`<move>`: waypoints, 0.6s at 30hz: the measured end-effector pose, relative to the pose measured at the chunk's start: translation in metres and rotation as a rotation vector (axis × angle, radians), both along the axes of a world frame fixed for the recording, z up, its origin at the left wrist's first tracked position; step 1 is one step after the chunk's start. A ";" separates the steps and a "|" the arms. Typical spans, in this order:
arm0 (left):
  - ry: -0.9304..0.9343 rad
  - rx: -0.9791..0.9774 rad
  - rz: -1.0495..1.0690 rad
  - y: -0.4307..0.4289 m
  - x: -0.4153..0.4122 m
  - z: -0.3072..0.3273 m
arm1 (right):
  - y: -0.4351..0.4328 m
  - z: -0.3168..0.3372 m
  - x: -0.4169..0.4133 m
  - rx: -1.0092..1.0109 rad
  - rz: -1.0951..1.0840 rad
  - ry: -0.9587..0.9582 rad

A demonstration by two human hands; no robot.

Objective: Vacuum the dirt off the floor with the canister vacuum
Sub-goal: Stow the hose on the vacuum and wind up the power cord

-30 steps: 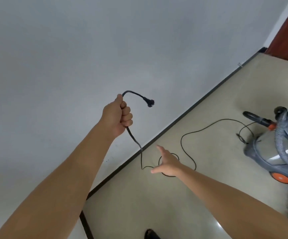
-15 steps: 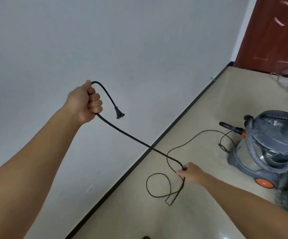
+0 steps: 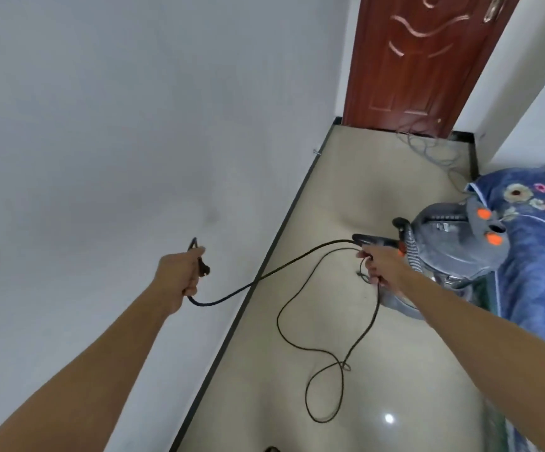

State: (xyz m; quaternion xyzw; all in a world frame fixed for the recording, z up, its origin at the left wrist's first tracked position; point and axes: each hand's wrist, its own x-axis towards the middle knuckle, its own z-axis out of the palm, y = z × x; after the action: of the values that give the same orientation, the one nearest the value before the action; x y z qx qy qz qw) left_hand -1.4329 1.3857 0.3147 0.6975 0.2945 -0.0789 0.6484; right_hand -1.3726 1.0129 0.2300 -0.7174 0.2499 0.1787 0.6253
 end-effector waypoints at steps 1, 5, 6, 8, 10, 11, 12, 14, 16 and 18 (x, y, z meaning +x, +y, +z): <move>0.037 -0.041 -0.028 -0.012 0.012 -0.009 | 0.015 0.017 0.008 0.079 0.012 -0.016; 0.154 -0.161 -0.225 -0.063 0.062 -0.029 | 0.035 0.056 0.024 0.083 0.231 -0.194; 0.163 -0.190 -0.260 -0.077 0.075 -0.030 | 0.035 0.062 0.026 0.022 0.312 -0.236; 0.171 -0.236 -0.300 -0.105 0.104 -0.029 | 0.033 0.070 0.033 -0.056 0.428 -0.302; 0.182 -0.265 -0.320 -0.133 0.136 -0.025 | 0.025 0.065 0.044 -0.078 0.507 -0.358; 0.190 -0.278 -0.336 -0.146 0.152 -0.024 | 0.021 0.060 0.051 -0.076 0.553 -0.376; 0.198 -0.290 -0.351 -0.158 0.167 -0.024 | 0.014 0.055 0.058 -0.067 0.603 -0.383; 0.212 -0.302 -0.336 -0.182 0.196 -0.021 | -0.002 0.043 0.079 -0.102 0.677 -0.388; 0.236 -0.348 -0.281 -0.202 0.224 -0.016 | -0.023 0.030 0.105 -0.217 0.656 -0.371; 0.225 -0.453 -0.187 -0.216 0.259 -0.005 | -0.051 0.011 0.133 -0.358 0.567 -0.329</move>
State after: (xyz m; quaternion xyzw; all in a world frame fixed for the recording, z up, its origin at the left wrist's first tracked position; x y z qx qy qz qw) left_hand -1.1740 1.1698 0.3100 0.5455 0.2737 -0.2792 0.7413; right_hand -1.2396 0.9614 0.2411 -0.8752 -0.0351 0.1805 0.4475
